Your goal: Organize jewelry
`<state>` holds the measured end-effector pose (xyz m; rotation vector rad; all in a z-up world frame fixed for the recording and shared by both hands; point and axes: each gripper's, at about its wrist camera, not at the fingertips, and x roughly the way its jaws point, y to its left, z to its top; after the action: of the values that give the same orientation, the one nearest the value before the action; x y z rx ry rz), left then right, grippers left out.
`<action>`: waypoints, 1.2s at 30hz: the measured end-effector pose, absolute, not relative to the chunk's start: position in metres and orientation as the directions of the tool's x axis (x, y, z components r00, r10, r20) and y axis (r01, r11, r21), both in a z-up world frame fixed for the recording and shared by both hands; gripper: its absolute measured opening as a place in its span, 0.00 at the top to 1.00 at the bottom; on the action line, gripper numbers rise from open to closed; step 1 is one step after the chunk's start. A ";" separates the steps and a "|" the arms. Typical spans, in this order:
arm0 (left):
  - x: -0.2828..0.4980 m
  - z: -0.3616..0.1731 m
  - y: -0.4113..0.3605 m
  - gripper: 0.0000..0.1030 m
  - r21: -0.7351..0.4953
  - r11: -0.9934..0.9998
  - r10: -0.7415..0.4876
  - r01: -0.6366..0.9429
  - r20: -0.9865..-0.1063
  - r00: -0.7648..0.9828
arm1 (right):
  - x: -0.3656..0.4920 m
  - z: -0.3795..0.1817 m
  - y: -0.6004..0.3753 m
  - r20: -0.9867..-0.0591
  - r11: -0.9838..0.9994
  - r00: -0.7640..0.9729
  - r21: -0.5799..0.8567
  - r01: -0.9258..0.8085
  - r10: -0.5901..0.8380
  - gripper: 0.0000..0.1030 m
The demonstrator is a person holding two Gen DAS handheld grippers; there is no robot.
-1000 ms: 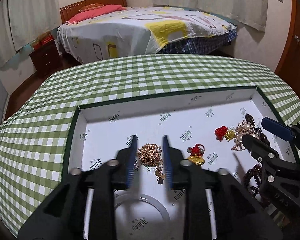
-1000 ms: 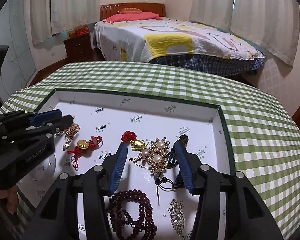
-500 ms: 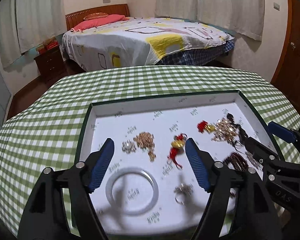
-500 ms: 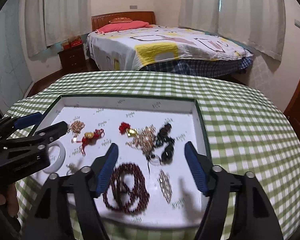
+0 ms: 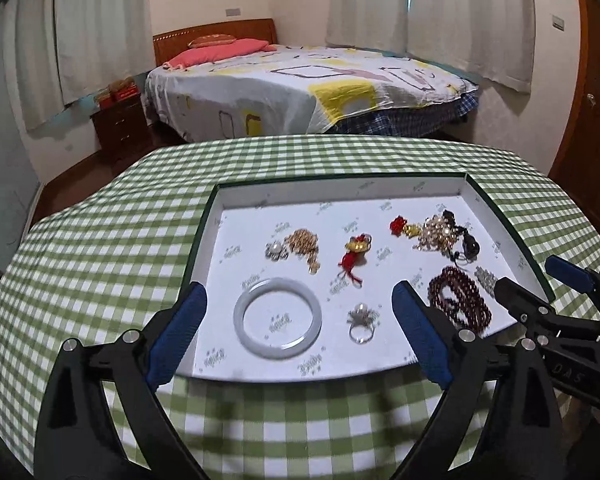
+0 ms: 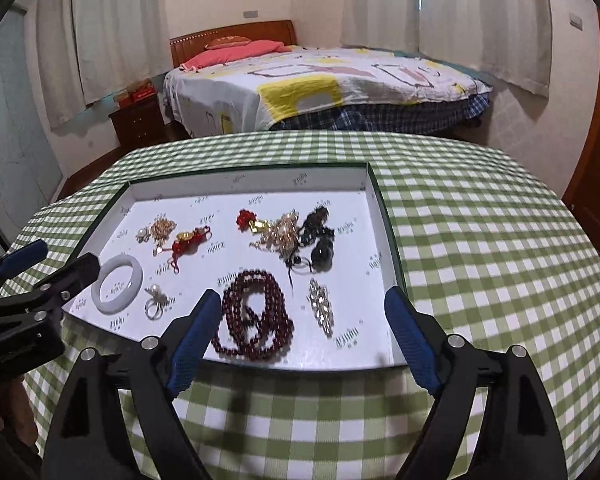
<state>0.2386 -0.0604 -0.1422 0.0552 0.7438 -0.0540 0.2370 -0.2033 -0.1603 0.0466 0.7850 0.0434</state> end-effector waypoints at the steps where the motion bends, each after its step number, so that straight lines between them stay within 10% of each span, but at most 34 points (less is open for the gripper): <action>1: 0.235 -0.141 -0.059 0.11 0.028 0.997 -0.029 0.065 -0.676 0.736 | 0.235 -0.160 -0.204 -0.709 0.998 0.704 0.055 -0.019 0.053 0.21; 36: 0.092 -0.002 -0.033 0.06 -0.018 1.000 -0.002 -0.008 -0.471 0.882 | 0.106 -0.012 -0.180 -0.466 0.996 0.882 -0.018 -0.085 0.067 0.21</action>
<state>0.0918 -0.0334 -0.0020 -0.0197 0.4902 0.0030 0.1064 -0.1804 -0.0121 -0.0386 0.4841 0.0789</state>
